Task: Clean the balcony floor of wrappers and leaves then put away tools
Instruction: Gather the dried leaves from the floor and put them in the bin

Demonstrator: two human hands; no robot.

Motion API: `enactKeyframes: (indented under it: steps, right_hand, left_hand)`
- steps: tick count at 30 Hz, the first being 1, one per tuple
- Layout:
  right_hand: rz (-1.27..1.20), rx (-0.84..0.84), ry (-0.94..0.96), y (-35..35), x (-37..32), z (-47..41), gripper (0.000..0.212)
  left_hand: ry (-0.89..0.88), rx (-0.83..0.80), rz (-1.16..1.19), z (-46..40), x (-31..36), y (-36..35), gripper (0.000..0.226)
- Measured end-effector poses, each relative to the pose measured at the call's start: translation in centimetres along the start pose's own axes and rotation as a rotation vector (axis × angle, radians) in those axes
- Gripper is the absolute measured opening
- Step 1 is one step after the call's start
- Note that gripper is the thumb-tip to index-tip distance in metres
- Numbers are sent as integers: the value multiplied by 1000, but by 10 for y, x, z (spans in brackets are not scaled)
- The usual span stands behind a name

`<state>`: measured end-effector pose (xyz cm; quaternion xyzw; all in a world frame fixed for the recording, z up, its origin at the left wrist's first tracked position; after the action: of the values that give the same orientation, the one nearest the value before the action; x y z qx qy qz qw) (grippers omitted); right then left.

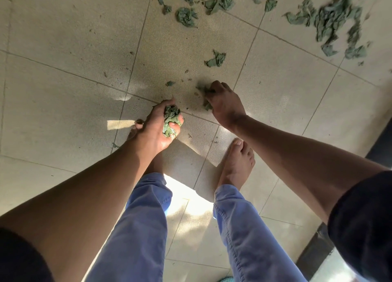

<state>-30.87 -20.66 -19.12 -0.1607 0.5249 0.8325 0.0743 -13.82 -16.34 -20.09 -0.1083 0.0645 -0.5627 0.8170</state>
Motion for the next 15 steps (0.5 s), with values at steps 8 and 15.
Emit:
enactKeyframes:
  steps: [8, 15]
  right_hand:
    - [-635, 139, -615, 18, 36, 15, 43]
    - [-1106, 231, -666, 79, -9, 50, 34]
  left_hand:
    - [-16, 32, 11, 17, -6, -16, 25]
    - [-61, -9, 128, 40, -5, -39, 18]
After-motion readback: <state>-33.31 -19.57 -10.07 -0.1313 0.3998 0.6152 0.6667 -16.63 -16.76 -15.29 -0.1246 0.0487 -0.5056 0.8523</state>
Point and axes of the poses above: each hand's wrist, its own z-axis away from the middle knuckle, its own y-axis out of the back of the hand, x = y × z, the point moved 8 cm from there along -z, towards the middle knuckle, and after that the axes turned 2 degrees about -z, right-handed, at the moved point
